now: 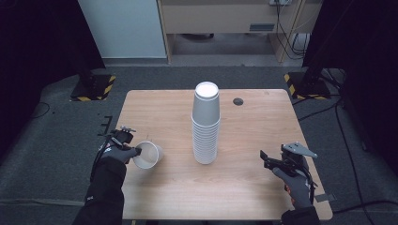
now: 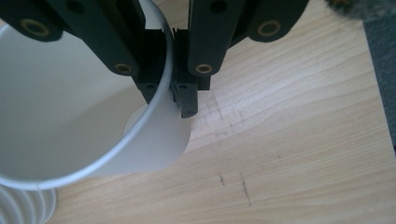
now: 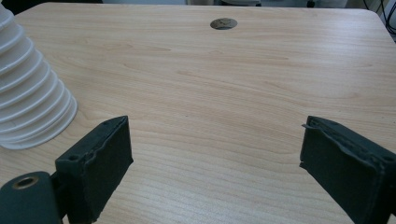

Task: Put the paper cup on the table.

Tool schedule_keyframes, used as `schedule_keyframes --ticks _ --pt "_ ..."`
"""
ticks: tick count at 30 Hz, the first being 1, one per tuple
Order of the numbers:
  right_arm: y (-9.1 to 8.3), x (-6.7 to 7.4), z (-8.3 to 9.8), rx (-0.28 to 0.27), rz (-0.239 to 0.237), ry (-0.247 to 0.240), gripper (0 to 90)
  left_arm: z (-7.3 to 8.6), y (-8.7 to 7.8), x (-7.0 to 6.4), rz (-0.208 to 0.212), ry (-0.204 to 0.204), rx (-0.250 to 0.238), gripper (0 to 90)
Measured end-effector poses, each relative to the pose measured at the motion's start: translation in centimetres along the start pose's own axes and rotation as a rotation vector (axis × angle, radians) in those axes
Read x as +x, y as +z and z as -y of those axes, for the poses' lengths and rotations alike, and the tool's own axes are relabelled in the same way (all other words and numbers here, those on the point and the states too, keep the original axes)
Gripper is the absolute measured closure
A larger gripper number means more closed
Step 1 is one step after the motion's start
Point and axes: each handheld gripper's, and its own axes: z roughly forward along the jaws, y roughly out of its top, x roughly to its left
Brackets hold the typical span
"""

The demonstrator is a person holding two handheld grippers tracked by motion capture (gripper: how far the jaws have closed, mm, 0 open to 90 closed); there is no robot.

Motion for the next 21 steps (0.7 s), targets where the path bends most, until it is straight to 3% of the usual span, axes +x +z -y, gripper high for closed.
schedule_keyframes --ticks 6,21 --pt "0.0 0.0 0.0 0.001 -0.003 0.001 9.2 -0.4 0.0 0.7 -0.006 -0.020 0.089 85.5" --pt "0.1 0.1 0.1 0.009 -0.005 -0.009 9.1 -0.5 -0.1 2.2 -0.020 -0.116 0.228 85.4"
